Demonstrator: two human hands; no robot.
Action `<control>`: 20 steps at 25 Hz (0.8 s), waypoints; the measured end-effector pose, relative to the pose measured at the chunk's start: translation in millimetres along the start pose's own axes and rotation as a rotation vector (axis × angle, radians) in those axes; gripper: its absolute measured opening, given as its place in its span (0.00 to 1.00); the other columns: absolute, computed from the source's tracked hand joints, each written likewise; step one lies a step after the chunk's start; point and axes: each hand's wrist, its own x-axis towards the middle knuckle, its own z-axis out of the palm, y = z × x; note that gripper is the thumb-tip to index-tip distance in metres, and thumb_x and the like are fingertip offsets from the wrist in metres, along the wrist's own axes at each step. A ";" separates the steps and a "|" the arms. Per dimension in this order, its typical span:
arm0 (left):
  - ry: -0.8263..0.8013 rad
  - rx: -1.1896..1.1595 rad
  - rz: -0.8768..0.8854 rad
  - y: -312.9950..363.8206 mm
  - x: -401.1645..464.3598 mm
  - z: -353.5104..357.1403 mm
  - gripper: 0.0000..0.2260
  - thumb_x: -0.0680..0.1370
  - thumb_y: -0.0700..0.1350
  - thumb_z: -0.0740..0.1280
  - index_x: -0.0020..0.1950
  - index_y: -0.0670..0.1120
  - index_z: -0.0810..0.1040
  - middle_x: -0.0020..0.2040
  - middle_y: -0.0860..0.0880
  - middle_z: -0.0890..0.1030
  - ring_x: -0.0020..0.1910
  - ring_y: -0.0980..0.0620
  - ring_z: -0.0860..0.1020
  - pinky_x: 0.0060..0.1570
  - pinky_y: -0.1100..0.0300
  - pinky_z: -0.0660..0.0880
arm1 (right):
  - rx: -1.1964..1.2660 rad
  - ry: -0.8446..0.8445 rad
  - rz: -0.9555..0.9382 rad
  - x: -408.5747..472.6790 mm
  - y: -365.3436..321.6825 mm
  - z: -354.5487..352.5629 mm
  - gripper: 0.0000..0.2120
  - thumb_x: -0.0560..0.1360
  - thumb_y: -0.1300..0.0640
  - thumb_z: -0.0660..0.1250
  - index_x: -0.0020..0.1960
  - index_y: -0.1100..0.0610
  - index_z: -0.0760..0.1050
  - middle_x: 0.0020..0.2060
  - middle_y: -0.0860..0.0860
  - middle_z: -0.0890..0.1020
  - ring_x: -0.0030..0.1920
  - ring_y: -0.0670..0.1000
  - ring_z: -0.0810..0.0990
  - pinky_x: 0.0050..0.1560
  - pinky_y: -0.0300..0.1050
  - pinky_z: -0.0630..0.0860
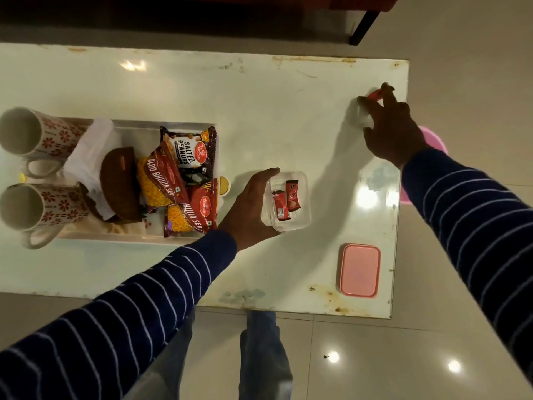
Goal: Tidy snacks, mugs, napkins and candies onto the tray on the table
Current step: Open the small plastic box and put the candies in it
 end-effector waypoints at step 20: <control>0.037 0.130 -0.048 -9.6 2.9 -6.5 0.52 0.61 0.45 0.83 0.77 0.56 0.55 0.74 0.52 0.64 0.67 0.65 0.60 0.59 0.83 0.58 | 0.536 0.320 0.621 -222.8 -79.7 101.1 0.32 0.74 0.49 0.71 0.75 0.49 0.64 0.74 0.54 0.68 0.71 0.57 0.67 0.69 0.53 0.70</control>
